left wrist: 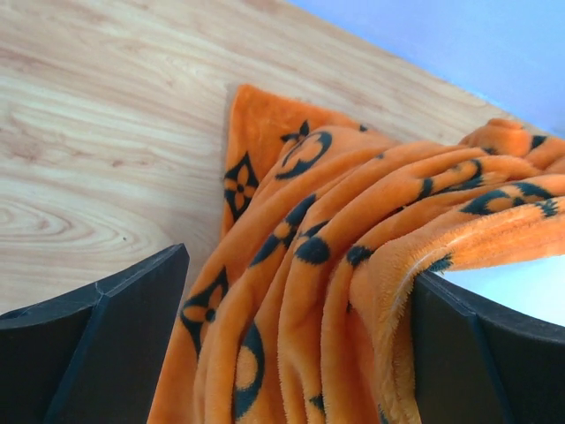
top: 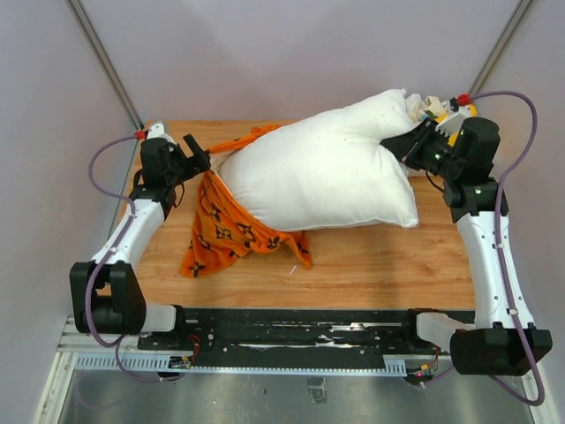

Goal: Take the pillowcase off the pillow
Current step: Remove the pillow from the pillowcase.

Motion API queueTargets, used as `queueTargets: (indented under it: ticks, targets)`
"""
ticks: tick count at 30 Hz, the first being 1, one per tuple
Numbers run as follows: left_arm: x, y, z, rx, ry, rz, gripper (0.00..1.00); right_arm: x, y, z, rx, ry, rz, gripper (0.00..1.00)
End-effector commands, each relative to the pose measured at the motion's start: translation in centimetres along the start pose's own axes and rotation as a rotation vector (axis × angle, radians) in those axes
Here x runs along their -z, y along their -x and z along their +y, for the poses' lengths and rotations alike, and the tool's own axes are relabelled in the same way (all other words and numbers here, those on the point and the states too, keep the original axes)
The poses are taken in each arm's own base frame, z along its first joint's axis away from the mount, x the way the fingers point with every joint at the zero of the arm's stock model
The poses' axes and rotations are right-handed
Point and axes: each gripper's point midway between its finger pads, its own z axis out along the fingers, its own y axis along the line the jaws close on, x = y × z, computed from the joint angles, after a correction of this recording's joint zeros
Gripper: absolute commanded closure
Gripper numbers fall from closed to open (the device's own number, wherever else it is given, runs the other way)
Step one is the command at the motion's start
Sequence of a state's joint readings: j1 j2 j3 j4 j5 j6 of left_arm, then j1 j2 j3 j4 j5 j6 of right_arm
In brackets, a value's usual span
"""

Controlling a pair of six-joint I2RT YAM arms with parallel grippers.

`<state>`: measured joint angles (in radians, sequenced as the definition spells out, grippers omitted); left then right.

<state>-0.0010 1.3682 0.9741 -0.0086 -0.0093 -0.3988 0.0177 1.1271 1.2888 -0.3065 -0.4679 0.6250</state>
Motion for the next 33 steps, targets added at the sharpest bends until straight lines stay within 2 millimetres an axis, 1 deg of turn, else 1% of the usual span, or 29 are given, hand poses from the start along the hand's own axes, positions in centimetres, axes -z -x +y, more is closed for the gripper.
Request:
queueTargets:
  ticks: [1, 3, 6, 9, 11, 12, 14, 16, 17, 20, 21, 22, 23, 24, 26, 27, 28, 29, 31, 32, 33]
  targets:
    - [2.2, 4.5, 1.7, 0.001, 0.088, -0.152, 0.01, 2.8, 9.9, 0.8, -0.026, 0.055, -0.290, 0.99]
    - [2.6, 4.9, 1.3, 0.023, 0.073, -0.159, 0.01, 3.0, 10.8, -0.1, -0.088, 0.083, -0.303, 0.99]
    - [3.3, 5.6, 1.4, 0.069, 0.068, -0.185, 0.01, 3.2, 11.6, -1.8, -0.124, 0.042, -0.320, 0.99]
    - [4.9, 7.3, 1.6, 0.117, 0.032, -0.249, 0.01, 3.1, 11.8, -2.7, -0.138, 0.021, -0.321, 0.99]
    - [6.1, 8.4, 0.9, 0.128, -0.027, -0.294, 0.01, 2.9, 11.6, -3.0, -0.138, 0.019, -0.315, 0.99]
    - [6.7, 9.0, 0.0, 0.117, -0.072, -0.314, 0.01, 2.7, 11.5, -3.1, -0.139, 0.021, -0.309, 0.99]
    - [7.7, 9.8, -2.5, 0.079, -0.200, -0.327, 0.01, 2.1, 10.7, -3.3, -0.141, 0.035, -0.285, 0.99]
    - [8.7, 10.6, -6.0, 0.040, -0.375, -0.307, 0.01, 1.5, 9.8, -2.8, -0.128, 0.050, -0.258, 0.99]
    - [9.1, 10.7, -7.7, 0.023, -0.470, -0.281, 0.01, 1.2, 9.5, -2.5, -0.112, 0.053, -0.246, 0.99]
    - [10.2, 9.8, -13.1, -0.030, -0.745, -0.186, 0.01, 0.6, 8.4, -1.6, -0.056, 0.040, -0.218, 0.99]
    - [10.4, 9.6, -14.4, -0.056, -0.771, -0.174, 0.01, 0.5, 8.1, -1.4, -0.045, 0.038, -0.211, 0.99]
    - [10.1, 9.4, -15.1, -0.101, -0.749, -0.185, 0.01, 0.5, 8.0, -1.2, -0.043, 0.036, -0.209, 0.99]
    - [9.5, 9.1, -15.2, -0.112, -0.685, -0.189, 0.01, 0.6, 8.1, -1.2, -0.038, 0.033, -0.213, 0.99]
    - [8.8, 8.6, -14.8, -0.099, -0.623, -0.181, 0.01, 0.8, 8.3, -1.3, -0.029, 0.022, -0.220, 0.99]
    - [7.7, 7.4, -13.2, -0.033, -0.544, -0.160, 0.01, 1.4, 8.7, -1.5, -0.012, -0.012, -0.235, 0.99]
    - [6.9, 6.1, -12.2, -0.004, -0.502, -0.138, 0.01, 1.7, 9.0, -1.6, -0.008, -0.017, -0.243, 0.99]
    - [6.3, 4.6, -11.3, 0.022, -0.475, -0.111, 0.01, 2.0, 9.3, -1.6, -0.012, -0.017, -0.249, 0.99]
    - [5.5, 2.6, -10.1, 0.042, -0.442, -0.077, 0.01, 2.2, 9.5, -1.6, -0.018, -0.008, -0.253, 0.99]
    - [4.2, -1.5, -7.3, 0.070, -0.347, -0.010, 0.02, 2.3, 9.7, -1.5, -0.030, 0.010, -0.253, 0.99]
    - [3.9, -3.2, -6.0, 0.074, -0.308, 0.012, 0.02, 2.3, 9.7, -1.4, -0.031, 0.015, -0.254, 0.99]
    - [3.8, -4.5, -5.1, 0.077, -0.283, 0.022, 0.02, 2.2, 9.6, -1.3, -0.036, 0.023, -0.250, 0.99]
